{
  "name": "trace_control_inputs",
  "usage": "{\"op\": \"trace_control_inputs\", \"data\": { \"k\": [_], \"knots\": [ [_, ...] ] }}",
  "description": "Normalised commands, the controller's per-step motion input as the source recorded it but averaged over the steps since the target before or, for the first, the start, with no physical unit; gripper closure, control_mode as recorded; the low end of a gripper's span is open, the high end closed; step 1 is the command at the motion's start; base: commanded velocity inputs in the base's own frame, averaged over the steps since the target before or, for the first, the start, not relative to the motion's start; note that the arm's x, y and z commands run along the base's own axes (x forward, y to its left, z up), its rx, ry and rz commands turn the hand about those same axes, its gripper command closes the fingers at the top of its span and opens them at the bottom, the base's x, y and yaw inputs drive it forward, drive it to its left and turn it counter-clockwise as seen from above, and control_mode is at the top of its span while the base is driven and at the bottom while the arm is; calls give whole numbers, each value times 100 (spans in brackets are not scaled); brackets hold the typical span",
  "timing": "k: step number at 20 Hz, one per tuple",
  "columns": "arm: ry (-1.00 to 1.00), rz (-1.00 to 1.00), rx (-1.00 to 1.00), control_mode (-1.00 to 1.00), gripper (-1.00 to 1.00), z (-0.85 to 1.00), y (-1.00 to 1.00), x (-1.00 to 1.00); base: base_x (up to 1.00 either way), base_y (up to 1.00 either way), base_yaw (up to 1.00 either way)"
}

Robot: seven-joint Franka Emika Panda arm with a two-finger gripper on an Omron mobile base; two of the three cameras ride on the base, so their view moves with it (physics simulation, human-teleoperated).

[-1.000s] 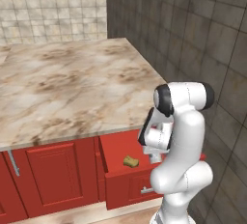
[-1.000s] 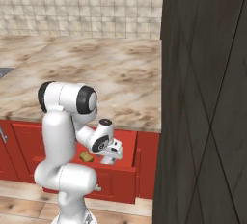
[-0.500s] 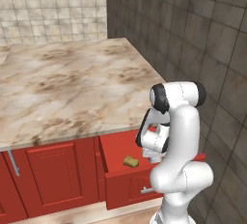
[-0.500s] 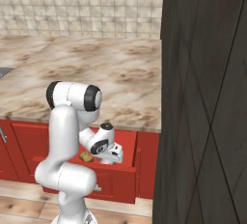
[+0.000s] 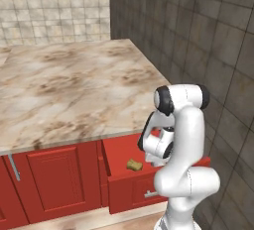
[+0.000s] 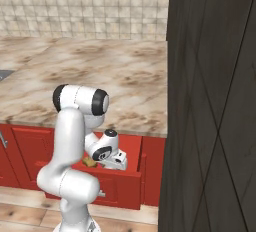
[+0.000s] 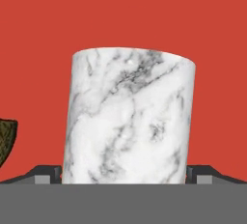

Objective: Restock the sink supplies by placing the sponge and soap dispenser on the counter and next to the sink. Make sure the soap dispenser is upright.

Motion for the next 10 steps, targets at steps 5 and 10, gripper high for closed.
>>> {"op": "trace_control_inputs", "data": {
  "k": [5, 10],
  "knots": [
    [-1, -6, 0, -100, 100, 16, 0, -7, 0, 0, 0],
    [0, -18, 0, -100, 100, 66, 1, 0, 0, 0, 0]
  ]
}}
